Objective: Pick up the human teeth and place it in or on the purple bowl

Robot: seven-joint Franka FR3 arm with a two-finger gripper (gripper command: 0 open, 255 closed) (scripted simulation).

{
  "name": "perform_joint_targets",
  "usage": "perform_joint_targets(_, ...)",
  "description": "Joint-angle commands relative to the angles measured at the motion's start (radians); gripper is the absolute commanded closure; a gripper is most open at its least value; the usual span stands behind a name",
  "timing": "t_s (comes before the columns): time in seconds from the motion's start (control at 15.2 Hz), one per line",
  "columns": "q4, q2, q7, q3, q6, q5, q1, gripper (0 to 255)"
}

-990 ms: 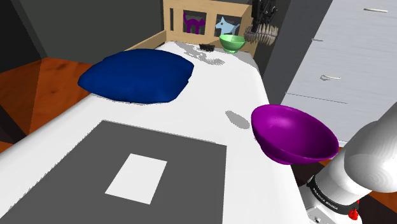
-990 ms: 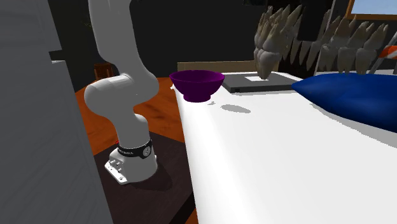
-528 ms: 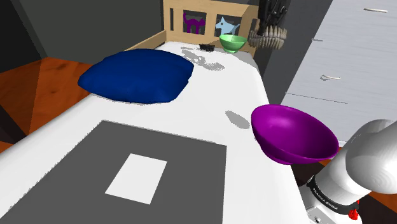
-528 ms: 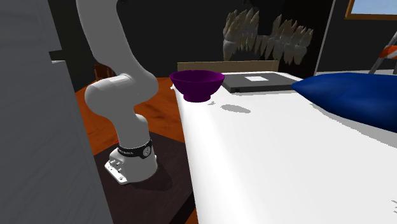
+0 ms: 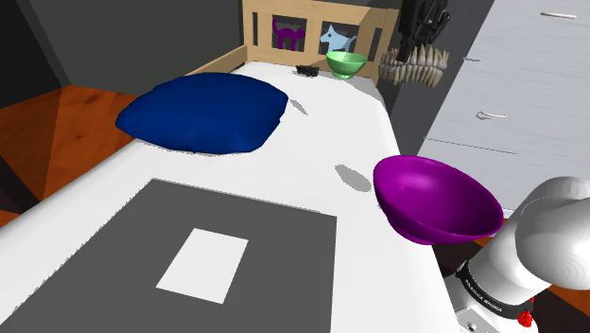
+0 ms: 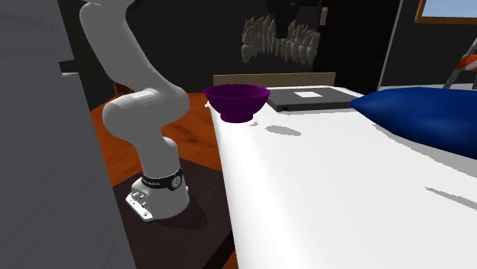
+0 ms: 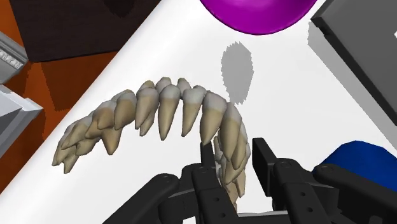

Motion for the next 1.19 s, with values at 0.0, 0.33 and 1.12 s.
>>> perform_joint_targets(0.0,-0.037,-0.050,0.038,0.029,-0.004,0.015,0.008,255)
perform_joint_targets(0.33,-0.106,-0.168,0.138,0.104,-0.031,0.067,0.028,255)
perform_joint_targets(1.12,-0.197,-0.361,0.342,0.270,-0.073,0.211,0.074,255)
